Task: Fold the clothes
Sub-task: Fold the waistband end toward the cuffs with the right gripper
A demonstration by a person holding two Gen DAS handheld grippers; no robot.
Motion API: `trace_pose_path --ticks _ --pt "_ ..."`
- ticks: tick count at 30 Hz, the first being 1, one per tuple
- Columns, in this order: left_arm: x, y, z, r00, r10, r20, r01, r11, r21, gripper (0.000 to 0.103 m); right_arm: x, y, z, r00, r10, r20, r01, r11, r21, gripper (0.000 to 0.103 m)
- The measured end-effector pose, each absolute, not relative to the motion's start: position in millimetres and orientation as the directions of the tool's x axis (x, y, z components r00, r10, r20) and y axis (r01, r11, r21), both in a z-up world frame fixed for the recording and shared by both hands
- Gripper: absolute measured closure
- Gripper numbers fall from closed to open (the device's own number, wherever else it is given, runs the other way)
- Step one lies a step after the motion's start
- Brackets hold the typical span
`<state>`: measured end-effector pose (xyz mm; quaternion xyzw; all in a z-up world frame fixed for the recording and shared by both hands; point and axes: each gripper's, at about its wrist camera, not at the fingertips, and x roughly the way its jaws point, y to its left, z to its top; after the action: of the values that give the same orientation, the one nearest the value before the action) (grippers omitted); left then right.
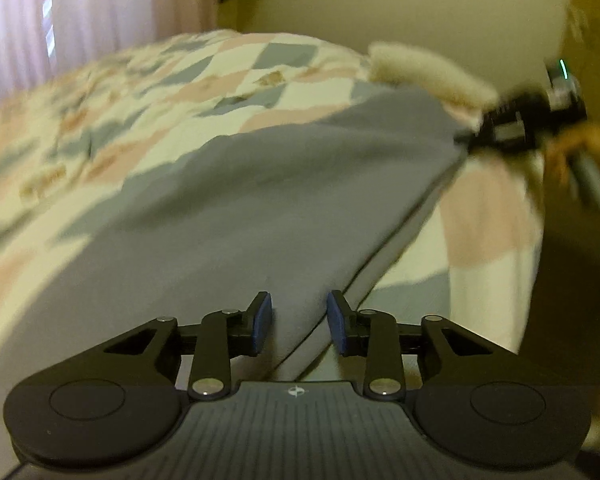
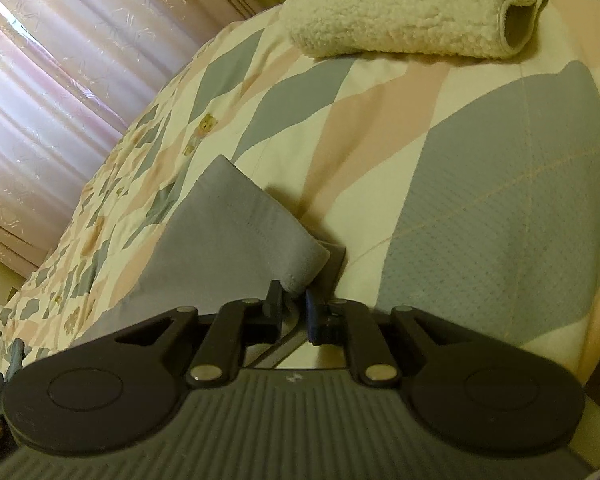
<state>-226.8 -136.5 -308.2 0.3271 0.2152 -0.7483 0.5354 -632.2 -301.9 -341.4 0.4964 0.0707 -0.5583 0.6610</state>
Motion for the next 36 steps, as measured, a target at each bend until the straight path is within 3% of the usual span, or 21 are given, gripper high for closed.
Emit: trace_pose_path --ticks 6,10,13,15,21,27,29,31,32,33,35,36 --pt "-270 -118 -313 -0.078 -0.708 -0.702 0.797 -0.467 0.383 0.074 -633 -303 -344 0.375 -0.665 -0.646 0.803 -0.115 0.584 0.093" --pt "-284 -116 -317 -0.022 -0.727 -0.686 0.716 -0.491 0.497 0.08 -633 -304 -345 0.377 -0.662 -0.648 0.803 -0.114 0.584 0.093" --pt "-287 -115 -315 -0.024 -0.732 -0.68 0.701 -0.498 0.511 0.099 -633 -304 -345 0.381 -0.662 -0.645 0.801 -0.112 0.588 0.093" --pt "-289 -113 -312 -0.026 -0.744 -0.668 0.69 -0.496 0.526 0.102 -634 -303 -345 0.381 -0.664 -0.644 0.804 -0.105 0.585 0.094" --pt "-281 -99 -293 -0.054 -0.78 -0.623 0.713 -0.467 0.522 0.103 -633 -289 -326 0.354 -0.728 -0.587 0.837 -0.033 0.546 0.095" --pt "-286 -99 -313 -0.056 -0.735 -0.676 0.706 -0.508 0.494 0.102 -636 -280 -322 0.341 -0.737 -0.584 0.847 -0.029 0.531 0.096" --pt "-289 -104 -330 -0.044 -0.714 -0.699 0.698 -0.523 0.49 0.101 -629 -287 -331 0.325 -0.69 -0.646 0.877 -0.036 0.479 0.081" --pt "-290 -105 -335 -0.038 -0.711 -0.702 0.703 -0.518 0.487 0.101 -624 -290 -335 0.311 -0.67 -0.673 0.892 -0.037 0.45 0.077" --pt "-286 -105 -330 -0.052 -0.709 -0.703 0.722 -0.513 0.464 0.098 -621 -289 -332 0.3 -0.675 -0.674 0.902 -0.029 0.431 0.068" --pt "-277 -106 -320 -0.089 -0.701 -0.708 0.752 -0.513 0.413 0.088 -618 -287 -323 0.252 -0.698 -0.671 0.925 -0.031 0.38 0.062" --pt "-253 -106 -296 -0.176 -0.68 -0.712 0.81 -0.511 0.288 0.085 -610 -282 -306 0.125 -0.747 -0.653 0.97 -0.046 0.238 0.034" --pt "-239 -107 -285 -0.203 -0.681 -0.703 0.831 -0.499 0.244 0.084 -604 -279 -297 0.071 -0.78 -0.622 0.985 -0.043 0.167 0.029"
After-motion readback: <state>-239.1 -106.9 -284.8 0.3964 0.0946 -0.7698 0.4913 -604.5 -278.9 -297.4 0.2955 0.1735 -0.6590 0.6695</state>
